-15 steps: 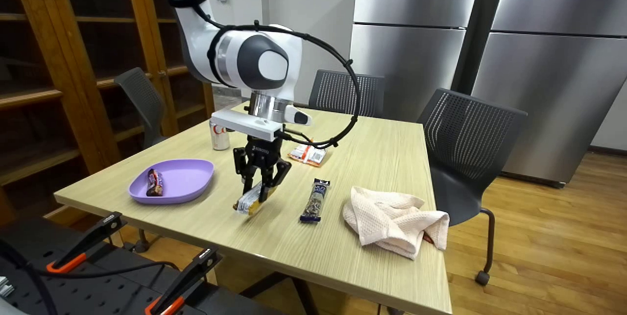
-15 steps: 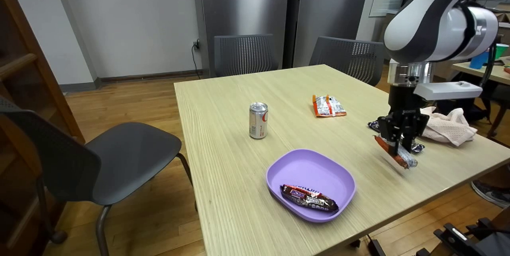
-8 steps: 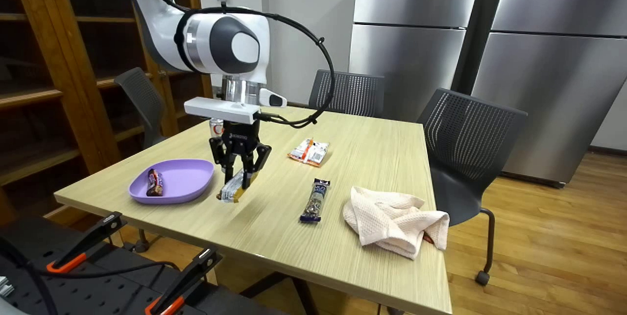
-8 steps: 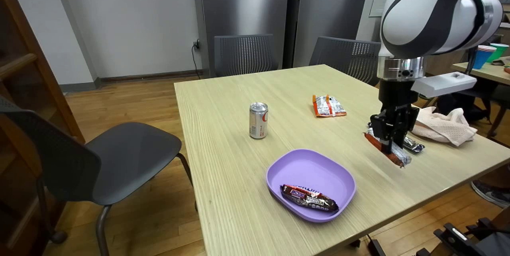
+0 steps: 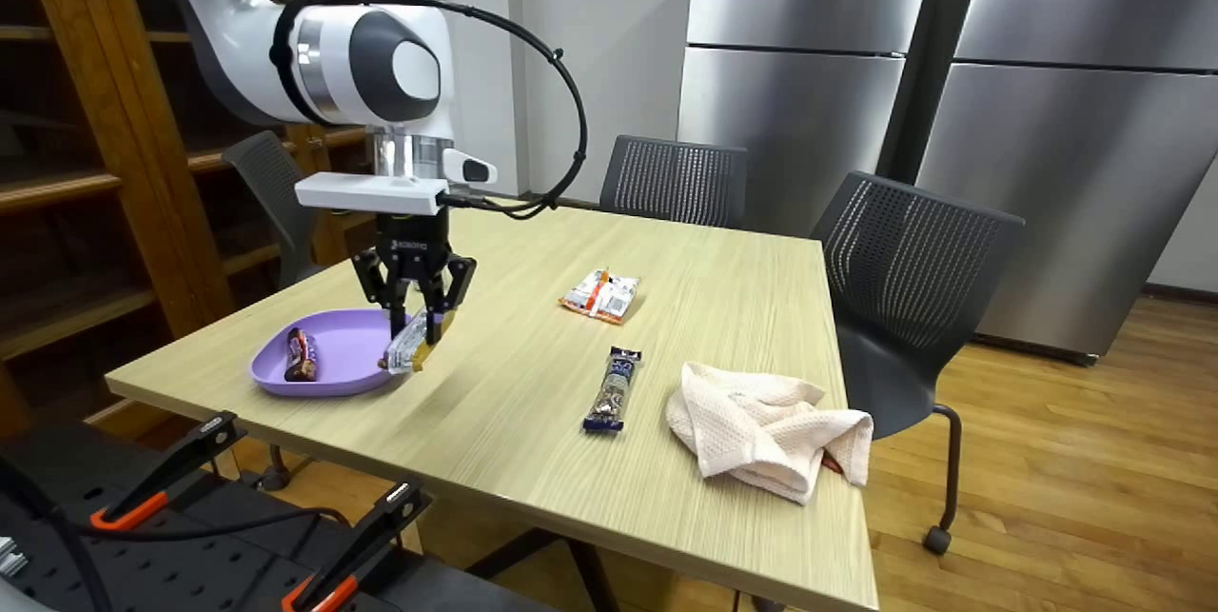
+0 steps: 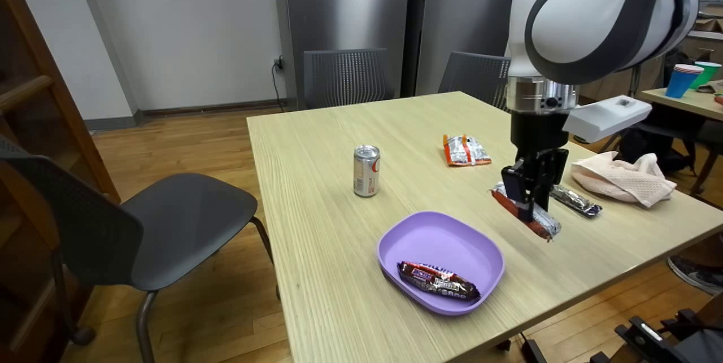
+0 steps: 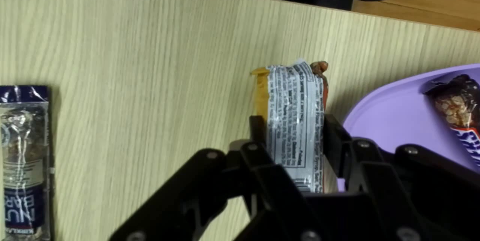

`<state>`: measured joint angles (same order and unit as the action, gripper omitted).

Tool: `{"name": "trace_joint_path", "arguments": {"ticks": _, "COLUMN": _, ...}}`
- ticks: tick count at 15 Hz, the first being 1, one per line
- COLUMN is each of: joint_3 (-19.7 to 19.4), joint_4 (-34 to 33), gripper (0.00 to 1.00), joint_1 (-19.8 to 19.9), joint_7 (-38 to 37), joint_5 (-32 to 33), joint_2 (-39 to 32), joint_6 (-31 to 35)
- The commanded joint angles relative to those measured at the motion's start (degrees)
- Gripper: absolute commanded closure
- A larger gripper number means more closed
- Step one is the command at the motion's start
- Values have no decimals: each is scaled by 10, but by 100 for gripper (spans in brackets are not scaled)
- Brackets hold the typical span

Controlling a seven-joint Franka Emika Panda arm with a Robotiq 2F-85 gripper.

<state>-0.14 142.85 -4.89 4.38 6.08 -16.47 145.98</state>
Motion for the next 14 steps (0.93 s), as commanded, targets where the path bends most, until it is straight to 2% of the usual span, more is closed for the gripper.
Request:
{"name": "trace_joint_path", "arguments": {"ticks": 1, "joint_3": 17, "joint_4": 12, "gripper": 83, "joint_1": -20, "joint_7": -35, "joint_5": 17, "joint_2": 22, "joint_6": 3}}
{"name": "trace_joint_path", "arguments": {"ticks": 14, "joint_3": 48, "joint_4": -47, "gripper": 83, "joint_1": -79, "joint_7": -80, "joint_5": 32, "joint_2": -22, "joint_6": -12}}
